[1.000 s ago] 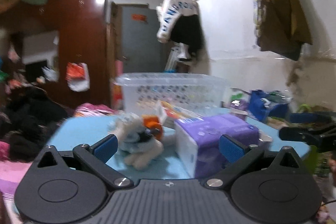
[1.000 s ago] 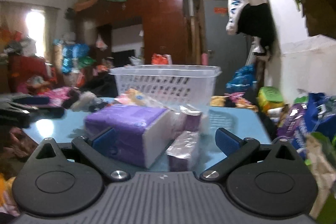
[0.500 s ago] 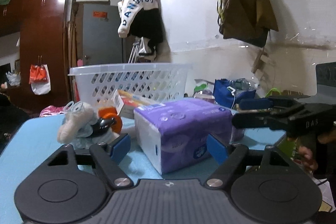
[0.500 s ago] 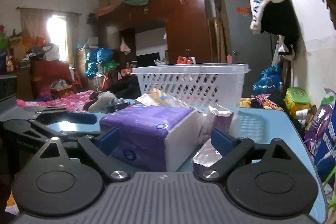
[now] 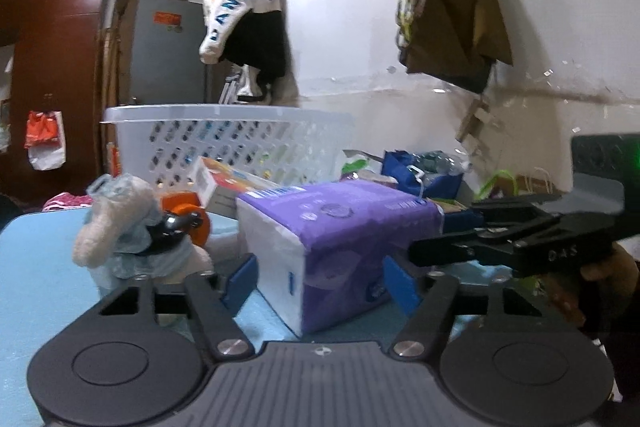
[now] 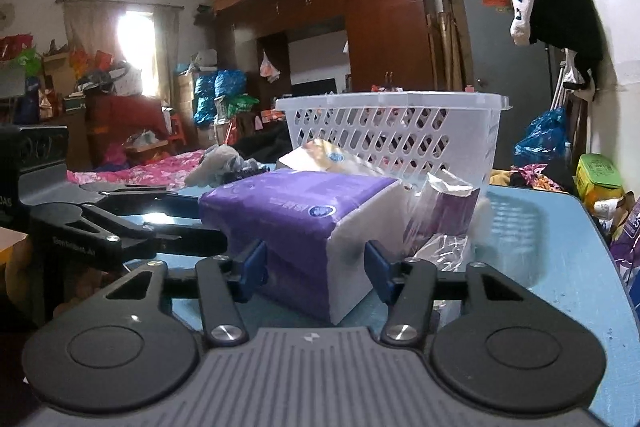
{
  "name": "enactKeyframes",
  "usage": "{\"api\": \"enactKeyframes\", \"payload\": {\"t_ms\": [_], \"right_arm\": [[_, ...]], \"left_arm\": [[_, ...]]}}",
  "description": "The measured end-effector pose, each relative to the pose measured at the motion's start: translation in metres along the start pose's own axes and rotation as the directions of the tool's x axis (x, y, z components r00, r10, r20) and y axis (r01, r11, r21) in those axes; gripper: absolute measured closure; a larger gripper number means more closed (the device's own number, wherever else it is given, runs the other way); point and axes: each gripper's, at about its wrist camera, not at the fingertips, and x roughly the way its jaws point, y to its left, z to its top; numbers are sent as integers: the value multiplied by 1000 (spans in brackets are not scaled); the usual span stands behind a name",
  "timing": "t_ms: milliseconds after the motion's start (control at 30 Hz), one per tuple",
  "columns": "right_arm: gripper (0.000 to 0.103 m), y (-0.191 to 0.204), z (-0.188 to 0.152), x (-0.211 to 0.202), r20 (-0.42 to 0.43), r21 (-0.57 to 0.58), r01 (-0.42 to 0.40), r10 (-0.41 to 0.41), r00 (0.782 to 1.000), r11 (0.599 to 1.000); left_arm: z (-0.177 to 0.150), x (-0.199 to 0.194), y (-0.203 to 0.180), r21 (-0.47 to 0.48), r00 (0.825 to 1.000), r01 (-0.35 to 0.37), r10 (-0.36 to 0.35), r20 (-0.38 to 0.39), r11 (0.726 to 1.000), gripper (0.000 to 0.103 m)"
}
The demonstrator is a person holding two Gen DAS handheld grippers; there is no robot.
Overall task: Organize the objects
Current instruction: 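Reach the left tool to the large purple tissue pack and grasp it, then lift the purple tissue pack with the left tool and lower it into the basket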
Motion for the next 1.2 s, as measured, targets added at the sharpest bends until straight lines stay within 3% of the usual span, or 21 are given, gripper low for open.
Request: {"api": "enactKeyframes", "payload": {"t_ms": [200, 333, 600, 1200], "right_arm": [[47, -1, -2, 3, 5, -34, -8, 8, 1000, 999], [50, -2, -3, 1, 17, -43, -3, 3, 1000, 999], [53, 9, 7, -18, 87, -99, 22, -13, 996, 995], [53, 19, 43, -23, 200, -181, 84, -47, 979, 980]], "left_arm": [[-3, 1, 4, -8, 1000, 8, -8, 4, 1000, 54], [-5, -3, 5, -7, 1000, 25, -25, 14, 1000, 60], [-1, -21, -4, 29, 997, 56, -58, 53, 998, 66], [40, -43, -22, 97, 985, -15, -2, 170, 995, 67]]}}
